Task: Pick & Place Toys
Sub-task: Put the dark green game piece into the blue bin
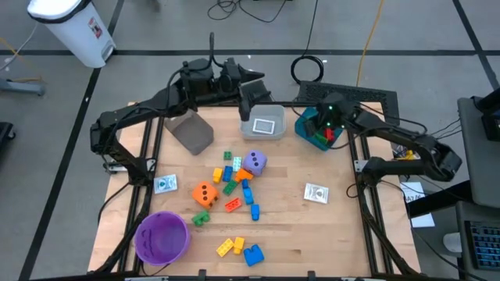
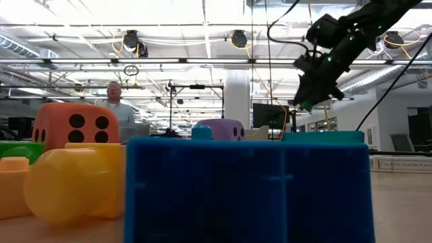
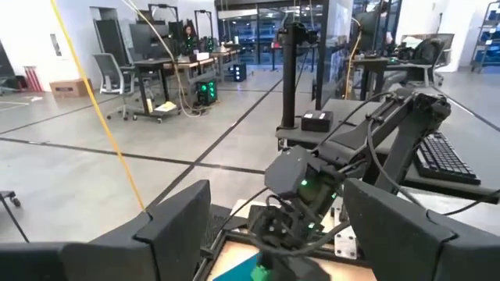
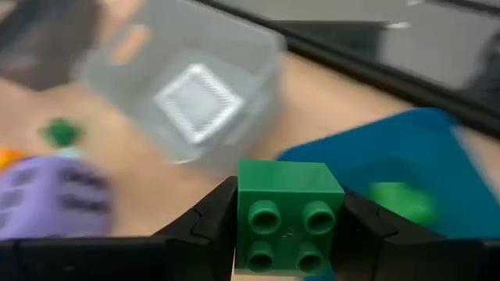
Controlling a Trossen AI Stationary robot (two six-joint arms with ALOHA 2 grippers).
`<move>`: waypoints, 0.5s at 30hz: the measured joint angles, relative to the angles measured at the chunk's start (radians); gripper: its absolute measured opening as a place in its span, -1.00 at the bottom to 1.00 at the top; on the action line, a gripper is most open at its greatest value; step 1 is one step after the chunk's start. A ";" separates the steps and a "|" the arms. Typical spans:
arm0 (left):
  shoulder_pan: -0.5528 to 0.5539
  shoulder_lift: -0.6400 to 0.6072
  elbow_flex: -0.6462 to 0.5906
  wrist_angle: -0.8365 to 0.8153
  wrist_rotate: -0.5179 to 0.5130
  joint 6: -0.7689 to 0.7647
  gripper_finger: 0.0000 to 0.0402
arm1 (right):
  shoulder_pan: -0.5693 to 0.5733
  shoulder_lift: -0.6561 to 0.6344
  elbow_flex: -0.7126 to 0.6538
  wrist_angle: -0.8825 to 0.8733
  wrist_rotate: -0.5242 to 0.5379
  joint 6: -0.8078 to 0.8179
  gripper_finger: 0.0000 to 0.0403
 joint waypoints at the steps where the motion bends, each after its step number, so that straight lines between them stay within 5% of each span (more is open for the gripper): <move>1: 0.000 0.000 0.000 -0.004 0.000 -0.001 0.47 | -0.005 0.009 0.000 -0.009 0.023 -0.008 -0.31; 15: 0.000 0.000 -0.001 -0.092 0.002 -0.030 0.48 | -0.024 0.223 0.000 -0.022 0.048 -0.061 -0.31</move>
